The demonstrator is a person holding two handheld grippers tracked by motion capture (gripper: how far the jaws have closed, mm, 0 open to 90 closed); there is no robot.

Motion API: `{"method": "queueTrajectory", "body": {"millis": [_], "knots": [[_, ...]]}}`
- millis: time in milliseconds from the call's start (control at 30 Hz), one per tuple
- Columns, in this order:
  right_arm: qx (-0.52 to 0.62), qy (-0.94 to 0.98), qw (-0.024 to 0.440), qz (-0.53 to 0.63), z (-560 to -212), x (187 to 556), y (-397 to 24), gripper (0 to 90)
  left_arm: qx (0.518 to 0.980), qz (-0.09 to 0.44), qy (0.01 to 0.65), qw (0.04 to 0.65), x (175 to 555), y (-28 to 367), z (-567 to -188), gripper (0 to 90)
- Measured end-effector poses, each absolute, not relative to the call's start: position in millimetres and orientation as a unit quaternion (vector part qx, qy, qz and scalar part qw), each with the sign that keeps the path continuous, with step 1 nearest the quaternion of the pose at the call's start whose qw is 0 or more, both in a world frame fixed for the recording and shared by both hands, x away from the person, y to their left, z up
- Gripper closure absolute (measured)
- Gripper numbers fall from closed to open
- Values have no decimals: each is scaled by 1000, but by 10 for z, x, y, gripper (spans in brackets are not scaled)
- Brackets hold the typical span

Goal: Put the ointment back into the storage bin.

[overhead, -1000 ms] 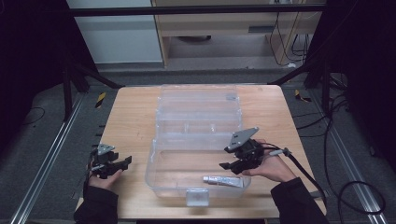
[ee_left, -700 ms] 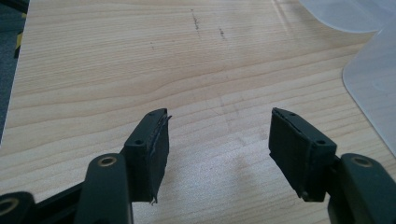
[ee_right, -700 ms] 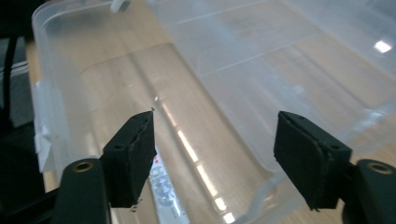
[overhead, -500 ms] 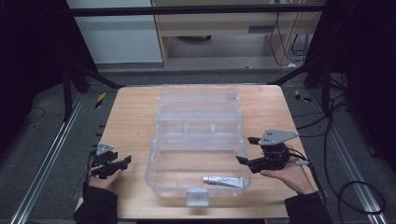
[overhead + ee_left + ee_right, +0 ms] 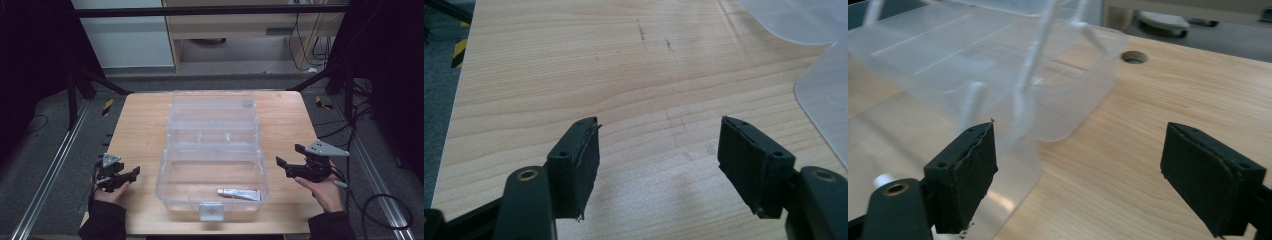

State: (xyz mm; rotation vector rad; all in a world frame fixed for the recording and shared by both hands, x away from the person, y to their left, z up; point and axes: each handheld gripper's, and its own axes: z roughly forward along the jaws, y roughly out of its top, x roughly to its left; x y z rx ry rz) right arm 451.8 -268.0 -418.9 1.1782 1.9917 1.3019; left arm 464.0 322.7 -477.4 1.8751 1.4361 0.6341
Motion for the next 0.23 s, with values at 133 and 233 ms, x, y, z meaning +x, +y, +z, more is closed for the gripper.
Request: {"method": "queueTrajectory", "body": {"millis": [133,233], "knots": [[474,708,254,458,-4358,4575,-2753,129,720,246,550,346,4654,3227,-4786,301],[494,699,269,441,-4438,4598,-2776,125,721,246,547,348,4672,3220,-4799,285]]}}
